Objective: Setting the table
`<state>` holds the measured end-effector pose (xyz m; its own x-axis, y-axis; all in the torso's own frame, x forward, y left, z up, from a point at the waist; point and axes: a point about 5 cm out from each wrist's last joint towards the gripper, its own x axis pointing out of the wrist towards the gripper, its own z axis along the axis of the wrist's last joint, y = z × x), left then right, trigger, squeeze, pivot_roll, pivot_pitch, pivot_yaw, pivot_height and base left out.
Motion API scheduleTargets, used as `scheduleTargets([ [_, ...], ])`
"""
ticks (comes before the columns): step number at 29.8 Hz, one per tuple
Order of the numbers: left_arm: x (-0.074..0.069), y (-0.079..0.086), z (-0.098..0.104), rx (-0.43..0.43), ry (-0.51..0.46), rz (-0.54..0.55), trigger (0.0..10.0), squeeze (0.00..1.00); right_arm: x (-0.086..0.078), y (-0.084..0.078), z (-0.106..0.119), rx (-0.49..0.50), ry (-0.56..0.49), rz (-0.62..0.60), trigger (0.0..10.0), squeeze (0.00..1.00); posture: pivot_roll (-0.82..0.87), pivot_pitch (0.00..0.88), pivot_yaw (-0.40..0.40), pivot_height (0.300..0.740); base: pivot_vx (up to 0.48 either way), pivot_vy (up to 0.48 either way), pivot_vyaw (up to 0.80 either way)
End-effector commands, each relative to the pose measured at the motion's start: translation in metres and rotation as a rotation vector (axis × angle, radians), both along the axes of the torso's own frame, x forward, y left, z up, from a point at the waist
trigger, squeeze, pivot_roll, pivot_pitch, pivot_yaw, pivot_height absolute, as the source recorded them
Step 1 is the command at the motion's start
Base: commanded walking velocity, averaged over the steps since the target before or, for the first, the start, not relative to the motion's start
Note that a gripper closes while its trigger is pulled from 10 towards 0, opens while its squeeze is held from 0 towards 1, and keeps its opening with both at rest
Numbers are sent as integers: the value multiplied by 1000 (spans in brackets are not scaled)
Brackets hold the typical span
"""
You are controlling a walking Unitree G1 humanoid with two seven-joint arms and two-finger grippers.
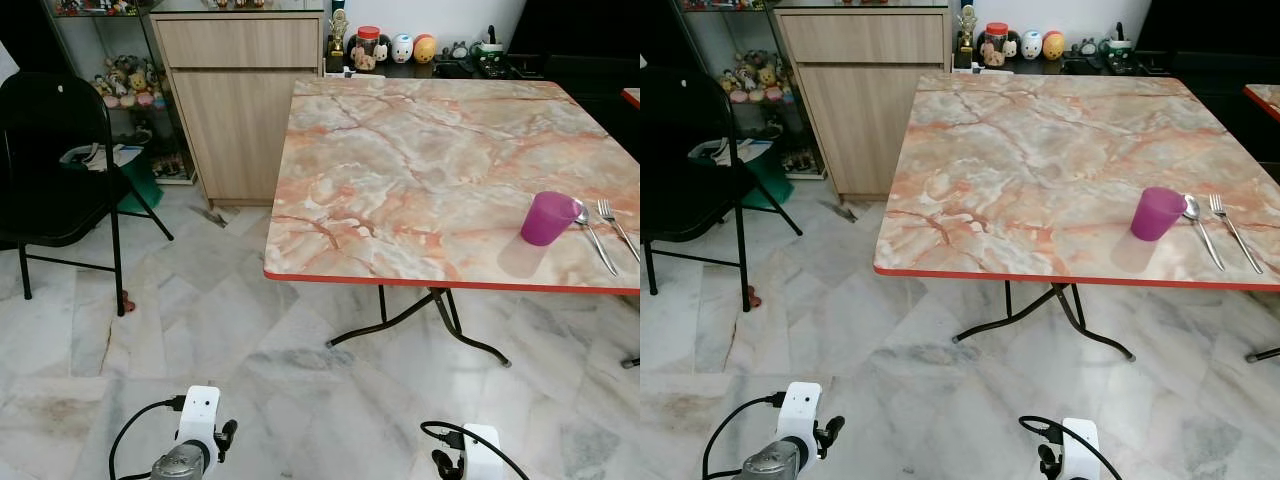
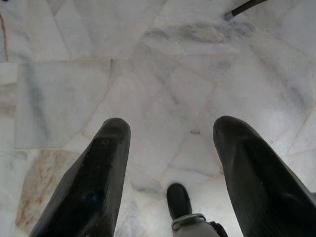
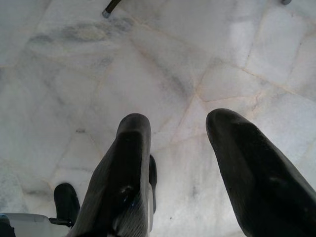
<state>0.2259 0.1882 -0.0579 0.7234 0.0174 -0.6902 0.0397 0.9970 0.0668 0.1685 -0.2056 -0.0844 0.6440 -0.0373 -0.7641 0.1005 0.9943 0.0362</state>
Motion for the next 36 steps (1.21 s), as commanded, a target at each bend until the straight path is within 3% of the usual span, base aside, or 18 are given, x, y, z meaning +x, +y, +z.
scheduleTargets([
  [1, -5, 2, -4, 3, 28, -1, 10000, 0, -1, 0, 0, 10, 1, -14, 10000, 0, 42, 0, -16, 740, 0, 0, 0],
  [7, -6, 1, -4, -3, 26, 1, 10000, 0, -1, 0, 0, 10, 0, -15, 10000, 0, 41, 0, -15, 740, 0, 0, 0],
  [22, -4, 1, -2, -25, 12, 1, 10000, 0, -1, 1, 0, 26, -6, -19, 10000, 0, 42, 0, -14, 740, 289, 0, 0],
  [36, -3, 2, -1, -15, -8, 3, 10000, 0, -2, 1, -1, 24, -6, -16, 10000, 0, 37, 0, -8, 740, 0, 0, 0],
])
